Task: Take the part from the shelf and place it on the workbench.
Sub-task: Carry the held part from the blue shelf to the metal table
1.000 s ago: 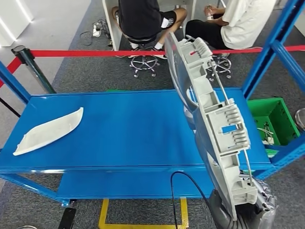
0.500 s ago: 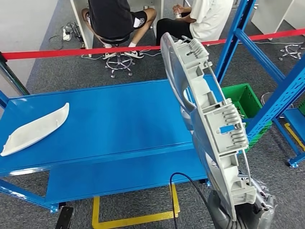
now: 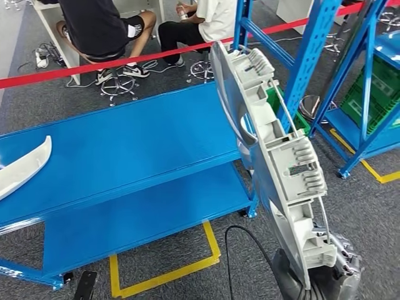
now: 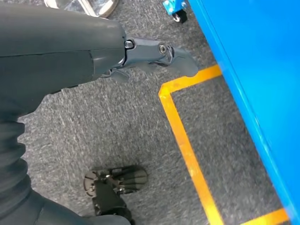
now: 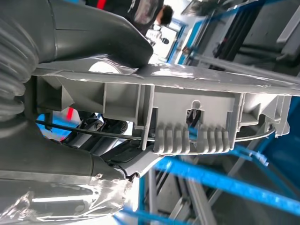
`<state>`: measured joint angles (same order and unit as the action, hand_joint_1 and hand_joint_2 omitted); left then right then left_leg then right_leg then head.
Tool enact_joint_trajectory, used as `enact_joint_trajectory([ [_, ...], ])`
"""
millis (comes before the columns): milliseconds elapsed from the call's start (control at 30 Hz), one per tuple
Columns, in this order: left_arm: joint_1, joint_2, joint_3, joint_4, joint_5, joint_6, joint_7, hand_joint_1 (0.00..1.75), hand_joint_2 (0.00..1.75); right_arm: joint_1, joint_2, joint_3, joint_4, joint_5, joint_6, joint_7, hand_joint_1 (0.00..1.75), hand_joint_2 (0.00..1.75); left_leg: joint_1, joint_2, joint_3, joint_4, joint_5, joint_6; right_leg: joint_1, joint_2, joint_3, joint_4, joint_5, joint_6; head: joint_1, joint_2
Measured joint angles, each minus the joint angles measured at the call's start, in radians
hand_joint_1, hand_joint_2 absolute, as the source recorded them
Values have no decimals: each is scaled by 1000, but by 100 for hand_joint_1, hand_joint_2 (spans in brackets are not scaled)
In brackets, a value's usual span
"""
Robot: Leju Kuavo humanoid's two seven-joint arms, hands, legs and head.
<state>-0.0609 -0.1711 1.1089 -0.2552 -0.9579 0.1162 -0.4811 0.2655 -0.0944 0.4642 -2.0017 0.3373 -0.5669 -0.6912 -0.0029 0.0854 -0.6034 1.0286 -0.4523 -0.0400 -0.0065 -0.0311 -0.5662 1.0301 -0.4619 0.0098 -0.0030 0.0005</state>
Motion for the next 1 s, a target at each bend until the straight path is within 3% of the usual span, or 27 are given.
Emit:
enact_joint_trajectory([
  [67, 3, -1, 0, 0, 0, 0, 1, 0, 175, -1, 1, -1, -1, 1, 0, 0, 175, 175, 1, -59, -35, 108, -103, -5, -2, 25, -31, 0, 29, -9, -1, 0],
  [100, 4, -2, 0, 0, 0, 0, 1, 0, 175, -1, 2, -1, -1, 1, 0, 0, 175, 175, 1, -74, -51, 173, -145, -4, -1, 38, -49, 0, 43, -11, -2, 0],
  [133, 4, -3, 0, 0, 0, 0, 1, 0, 175, 0, 2, -2, -1, 2, 0, 0, 175, 175, 0, -79, -58, 222, -166, -1, 0, 53, -67, 0, 57, -12, -2, 0],
  [167, 3, -3, 0, 0, -1, 0, 1, 0, 175, 0, 2, -2, -1, 2, -1, 0, 175, 175, 0, -82, -50, 239, -164, 2, 0, 67, -83, 1, 70, -11, -2, 0],
  [200, 2, -3, 0, 0, -1, 0, 1, 0, 175, 1, 2, -3, -1, 2, -1, 0, 175, 175, 0, -84, -25, 219, -143, 7, 0, 81, -99, 1, 83, -9, -2, 0],
  [267, -1, -3, 0, 0, -3, 0, 1, 0, 175, 2, 2, -3, -2, 3, -4, 0, 175, 175, -1, -113, 68, 94, -97, 20, -1, 108, -126, 1, 109, -3, -2, 0],
  [333, -3, -2, 0, 0, -4, 0, 1, 0, 175, 4, 2, -4, -3, 4, -7, 0, 175, 175, 0, -152, 144, -25, -87, 28, -1, 129, -142, -2, 135, 7, -1, 0],
  [367, -5, -2, 0, 0, -5, 0, 1, 0, 175, 5, 2, -4, -4, 4, -9, 0, 175, 175, -2, -162, 158, -52, -90, 30, -2, 138, -146, -6, 148, 13, -3, 0],
  [433, -5, -3, 0, 0, -8, 0, 2, 0, 175, 10, 2, -5, -5, 4, -11, 0, 175, 175, -3, -148, 151, -60, -75, 39, -5, 153, -147, -23, 173, 28, -6, 0],
  [467, -6, -3, 0, 0, -11, 0, 2, 0, 175, 13, 2, -6, -6, 3, -12, 0, 175, 175, -3, -136, 144, -63, -63, 46, -5, 142, -152, -23, 166, 32, -6, 0],
  [500, -6, -3, 0, 0, -16, 0, 2, 0, 175, 16, 2, -7, -7, 3, -13, 0, 175, 175, -2, -123, 135, -66, -50, 54, -5, 119, -162, -4, 138, 35, -3, 0],
  [567, -4, -1, 0, 0, -26, -1, 5, 0, 175, 19, 2, -8, -7, 3, -14, 0, 175, 175, -2, -95, 111, -68, -24, 62, -5, 61, -193, 100, 29, 42, 2, 0],
  [600, -1, 1, 0, 0, -32, -1, 7, 0, 175, 18, 2, -9, -7, 4, -13, 0, 175, 175, -2, -80, 96, -68, -12, 62, -6, 46, -207, 174, -20, 47, 2, 0],
  [633, 1, 2, 0, 0, -37, -1, 10, 0, 175, 19, 2, -9, -7, 5, -12, 0, 175, 175, -2, -64, 81, -67, 0, 61, -8, 39, -214, 239, -45, 53, 2, 0],
  [667, 2, 3, 0, 0, -41, -2, 12, 0, 175, 19, 3, -10, -7, 6, -11, 0, 175, 175, -2, -47, 64, -65, 12, 59, -10, 37, -209, 282, -45, 57, 2, 0],
  [700, 3, 3, 0, 0, -45, -4, 14, 0, 175, 19, 3, -10, -7, 7, -10, 0, 175, 175, -2, -32, 46, -64, 24, 56, -12, 34, -187, 293, -25, 61, 2, 0],
  [733, 2, 4, 0, 0, -50, -6, 15, 0, 175, 20, 4, -11, -7, 9, -9, 0, 175, 175, -2, -18, 30, -61, 35, 52, -14, 28, -145, 266, -1, 65, 2, 0],
  [767, 2, 6, 0, 0, -53, -8, 15, 0, 175, 19, 6, -12, -7, 12, -9, 0, 175, 175, -3, -6, 15, -56, 44, 46, -17, 11, -86, 205, 6, 69, 2, 0],
  [800, 2, 9, -1, 0, -55, -10, 15, 0, 175, 19, 8, -13, -7, 16, -9, 1, 175, 175, -4, 3, 3, -50, 52, 40, -15, -11, -19, 124, -7, 72, 3, 0],
  [833, 2, 12, -1, 0, -56, -11, 15, 0, 175, 19, 10, -14, -7, 20, -9, 1, 175, 175, -5, 12, -4, -45, 59, 34, -13, -28, 29, 56, -26, 69, -1, 0],
  [867, 2, 14, -2, 0, -56, -11, 14, 0, 175, 19, 13, -15, -6, 24, -10, 2, 175, 175, -5, 21, -9, -42, 66, 28, -8, -39, 57, 8, -46, 62, -3, 0],
  [933, 2, 16, -3, 0, -57, -12, 14, 0, 175, 21, 18, -16, -4, 28, -12, 2, 175, 175, -1, 35, -14, -42, 82, 18, 0, -28, 50, -10, -44, 34, -8, 0],
  [967, 3, 16, -3, 1, -57, -12, 13, 0, 175, 23, 19, -17, -4, 29, -12, 2, 175, 175, 3, 26, -19, -39, 77, 11, 1, -19, 40, -9, -35, 23, -7, 0],
  [1000, 4, 16, -3, 1, -58, -12, 13, 0, 175, 24, 21, -17, -4, 29, -12, 2, 175, 175, 5, 4, -28, -23, 52, 5, 1, -10, 30, -9, -23, 13, -8, 0],
])
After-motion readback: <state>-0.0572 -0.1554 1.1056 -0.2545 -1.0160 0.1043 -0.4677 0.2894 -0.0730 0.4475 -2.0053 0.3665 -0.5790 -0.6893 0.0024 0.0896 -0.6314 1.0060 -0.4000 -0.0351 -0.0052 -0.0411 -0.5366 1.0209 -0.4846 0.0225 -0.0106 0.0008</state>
